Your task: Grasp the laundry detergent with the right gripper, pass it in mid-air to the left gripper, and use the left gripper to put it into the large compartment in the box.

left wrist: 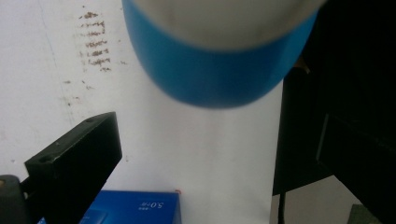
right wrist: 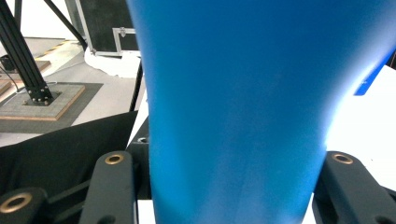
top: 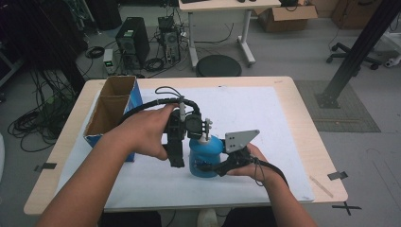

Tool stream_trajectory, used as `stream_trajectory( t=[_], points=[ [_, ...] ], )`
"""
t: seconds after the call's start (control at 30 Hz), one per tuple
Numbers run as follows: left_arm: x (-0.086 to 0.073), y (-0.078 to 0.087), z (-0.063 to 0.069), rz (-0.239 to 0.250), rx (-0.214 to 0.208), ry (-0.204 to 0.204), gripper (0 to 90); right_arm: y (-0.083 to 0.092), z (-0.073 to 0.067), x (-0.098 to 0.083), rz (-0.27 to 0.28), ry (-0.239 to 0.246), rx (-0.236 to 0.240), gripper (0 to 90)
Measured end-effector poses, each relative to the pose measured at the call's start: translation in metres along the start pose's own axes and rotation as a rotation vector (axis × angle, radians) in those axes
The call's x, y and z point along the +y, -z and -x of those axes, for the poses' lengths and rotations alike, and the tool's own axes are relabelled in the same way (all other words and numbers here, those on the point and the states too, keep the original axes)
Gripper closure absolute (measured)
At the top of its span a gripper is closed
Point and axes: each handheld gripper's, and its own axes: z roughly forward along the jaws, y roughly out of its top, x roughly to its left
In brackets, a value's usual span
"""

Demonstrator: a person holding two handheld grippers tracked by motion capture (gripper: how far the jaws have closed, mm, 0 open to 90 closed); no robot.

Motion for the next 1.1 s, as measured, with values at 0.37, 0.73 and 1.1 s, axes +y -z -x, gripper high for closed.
stream_trajectory(
  t=[0.37, 0.73, 1.1],
  points=[
    [0.003, -0.002, 0.0, 0.0, 0.001, -0.01, 0.4, -0.018, 0.002, 0.004, -0.008, 0.007, 0.013, 45.2],
    [0.005, -0.004, -0.001, -0.002, -0.002, -0.011, 0.5, -0.034, 0.004, 0.006, -0.016, 0.007, 0.024, 45.1],
    [0.009, -0.007, -0.001, -0.006, -0.003, -0.022, 1.2, -0.041, 0.003, 0.009, -0.009, 0.01, 0.03, 45.1]
  ],
)
